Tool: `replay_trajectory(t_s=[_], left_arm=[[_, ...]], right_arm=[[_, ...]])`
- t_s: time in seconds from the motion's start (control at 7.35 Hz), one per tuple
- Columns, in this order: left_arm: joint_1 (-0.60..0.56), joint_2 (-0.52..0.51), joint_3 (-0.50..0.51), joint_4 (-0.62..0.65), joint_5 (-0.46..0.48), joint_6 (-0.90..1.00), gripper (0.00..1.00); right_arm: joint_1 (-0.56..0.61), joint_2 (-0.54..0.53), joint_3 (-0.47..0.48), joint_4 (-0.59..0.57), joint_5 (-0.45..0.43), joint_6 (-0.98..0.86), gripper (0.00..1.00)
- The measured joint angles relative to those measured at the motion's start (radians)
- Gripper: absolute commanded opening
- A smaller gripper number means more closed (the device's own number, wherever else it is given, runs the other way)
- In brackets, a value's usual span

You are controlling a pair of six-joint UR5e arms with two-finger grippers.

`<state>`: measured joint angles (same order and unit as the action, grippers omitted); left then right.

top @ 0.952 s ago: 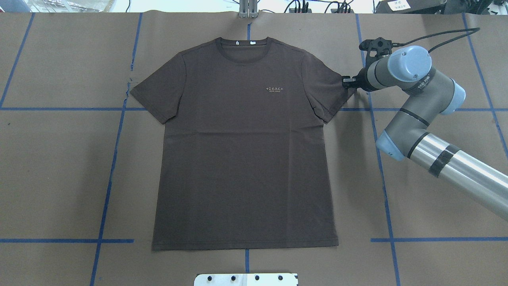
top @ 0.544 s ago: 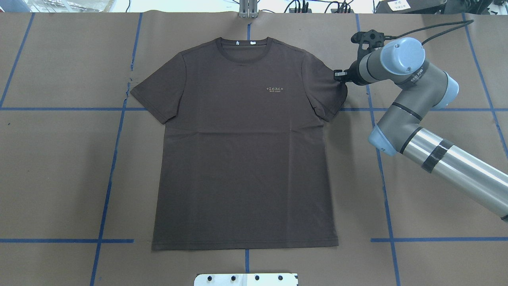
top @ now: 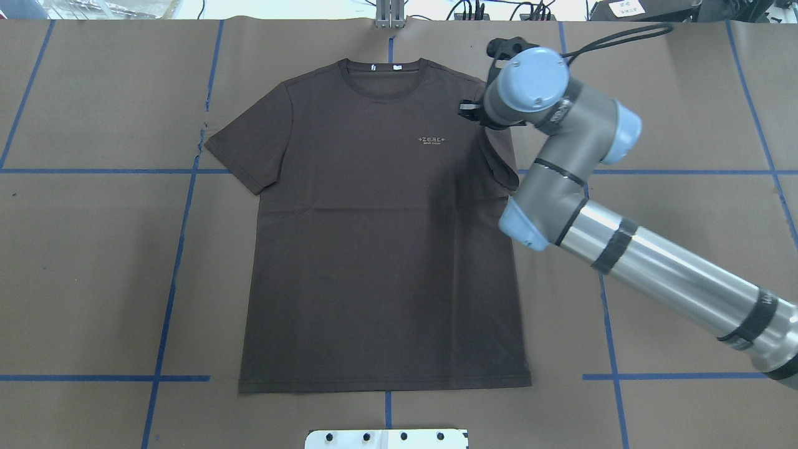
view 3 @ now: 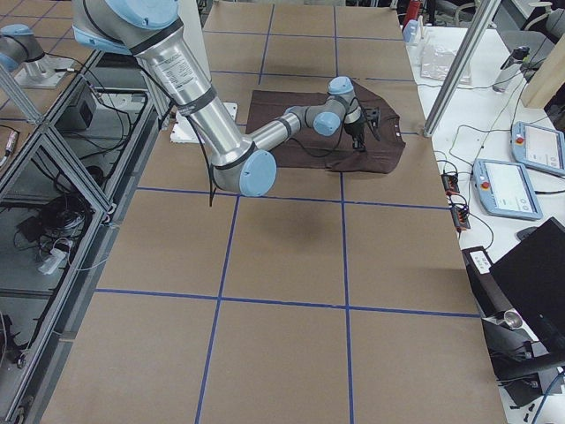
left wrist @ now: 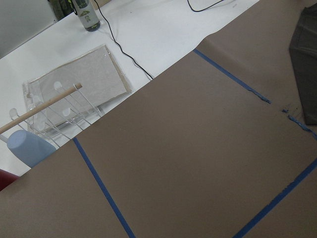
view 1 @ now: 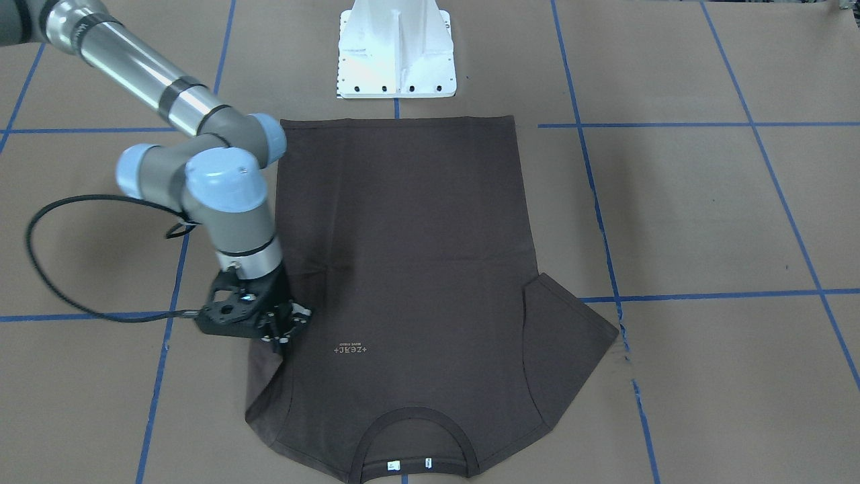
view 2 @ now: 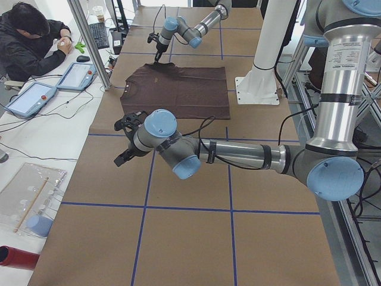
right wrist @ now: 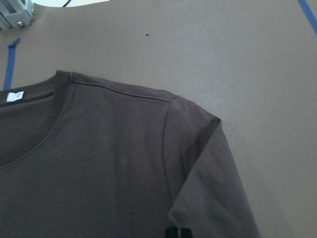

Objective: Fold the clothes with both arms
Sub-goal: 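Grasp the sleeve with the right gripper and fold it inward onto the shirt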

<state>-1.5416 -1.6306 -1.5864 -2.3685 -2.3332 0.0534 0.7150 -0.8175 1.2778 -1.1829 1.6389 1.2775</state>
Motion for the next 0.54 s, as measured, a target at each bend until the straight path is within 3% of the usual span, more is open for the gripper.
replay_trajectory(t_s=[0.27, 0.41, 0.54], left_arm=[[0.0, 0.001, -0.001, -0.001, 0.0, 0.0, 1.0], [0.0, 0.001, -0.001, -0.001, 0.0, 0.0, 1.0], [0.0, 0.001, -0.001, -0.001, 0.0, 0.0, 1.0]], right_arm=[[-0.048, 0.081, -0.083, -0.011, -0.07, 0.047, 0.0], [-0.056, 0.09, -0.096, -0.011, -0.081, 0.049, 0.99], [-0.062, 0.091, -0.102, -0.011, -0.089, 0.046, 1.0]])
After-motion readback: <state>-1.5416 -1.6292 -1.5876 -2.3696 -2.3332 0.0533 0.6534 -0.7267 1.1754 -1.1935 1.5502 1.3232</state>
